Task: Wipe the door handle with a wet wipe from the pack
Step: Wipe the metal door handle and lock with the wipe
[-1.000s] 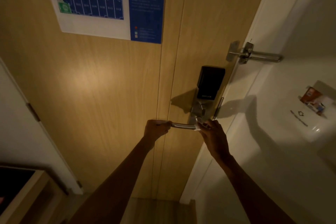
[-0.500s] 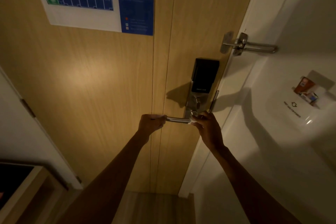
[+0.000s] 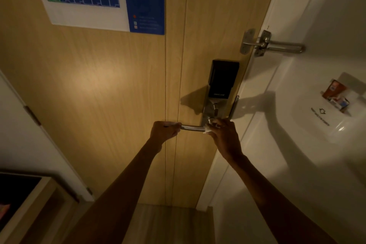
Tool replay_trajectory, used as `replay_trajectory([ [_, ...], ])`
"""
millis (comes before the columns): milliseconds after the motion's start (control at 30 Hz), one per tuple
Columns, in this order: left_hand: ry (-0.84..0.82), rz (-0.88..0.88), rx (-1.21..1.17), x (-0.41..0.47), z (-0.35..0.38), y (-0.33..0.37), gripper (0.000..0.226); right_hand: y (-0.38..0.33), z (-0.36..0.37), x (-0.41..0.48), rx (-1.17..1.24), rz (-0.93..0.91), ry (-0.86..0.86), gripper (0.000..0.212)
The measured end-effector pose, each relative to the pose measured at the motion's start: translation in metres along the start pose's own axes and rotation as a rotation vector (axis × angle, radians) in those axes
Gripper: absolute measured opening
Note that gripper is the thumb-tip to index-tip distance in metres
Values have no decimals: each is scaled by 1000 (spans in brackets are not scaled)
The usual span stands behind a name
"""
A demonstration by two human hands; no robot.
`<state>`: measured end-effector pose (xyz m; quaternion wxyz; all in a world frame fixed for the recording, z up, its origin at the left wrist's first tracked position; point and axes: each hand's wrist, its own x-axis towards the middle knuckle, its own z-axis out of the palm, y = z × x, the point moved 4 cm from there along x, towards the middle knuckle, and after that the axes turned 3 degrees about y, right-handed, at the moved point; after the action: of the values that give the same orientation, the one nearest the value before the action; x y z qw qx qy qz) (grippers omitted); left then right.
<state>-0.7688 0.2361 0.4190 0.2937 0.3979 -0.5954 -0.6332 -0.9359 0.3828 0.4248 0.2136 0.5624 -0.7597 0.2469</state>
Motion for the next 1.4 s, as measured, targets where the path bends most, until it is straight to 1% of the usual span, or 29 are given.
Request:
replay_trajectory([
  [133, -4, 12, 2, -2, 0, -1, 17, -31, 11, 11, -33, -82, -29, 29],
  [233, 4, 13, 24, -1, 0, 0, 20, -34, 13, 16, -41, -88, -43, 35],
  [333, -4, 4, 9, 0, 0, -1, 23, -17, 10, 9, -7, -20, -36, 44],
  [500, 1, -2, -13, -2, 0, -1, 23, -7, 11, 9, -73, 35, -60, 35],
  [600, -19, 10, -18, -2, -1, -1, 23, -8, 8, 8, -126, 25, -48, 36],
  [767, -25, 27, -20, -3, -2, 0, 23, -17, 9, 9, -74, 54, -75, 38],
  [833, -27, 31, -7, -1, -3, 0, 22, -26, 13, 12, -92, 37, -76, 36],
  [967, -15, 21, 4, 2, -3, 0, 20, -45, 30, 17, -168, -41, -131, 33],
  [1100, -22, 19, 6, 4, -4, -1, 19, -31, 15, 12, -171, -50, -102, 33],
  [1200, -25, 2, -28, 5, -3, -5, 18, -13, 8, 11, -144, 5, -119, 35],
  [1333, -16, -26, -49, 9, -2, -9, 19, -38, 21, 20, -103, 25, -167, 28],
  [1400, -29, -41, -23, 12, -5, -8, 16, -44, 28, 23, -70, 40, -144, 26],
])
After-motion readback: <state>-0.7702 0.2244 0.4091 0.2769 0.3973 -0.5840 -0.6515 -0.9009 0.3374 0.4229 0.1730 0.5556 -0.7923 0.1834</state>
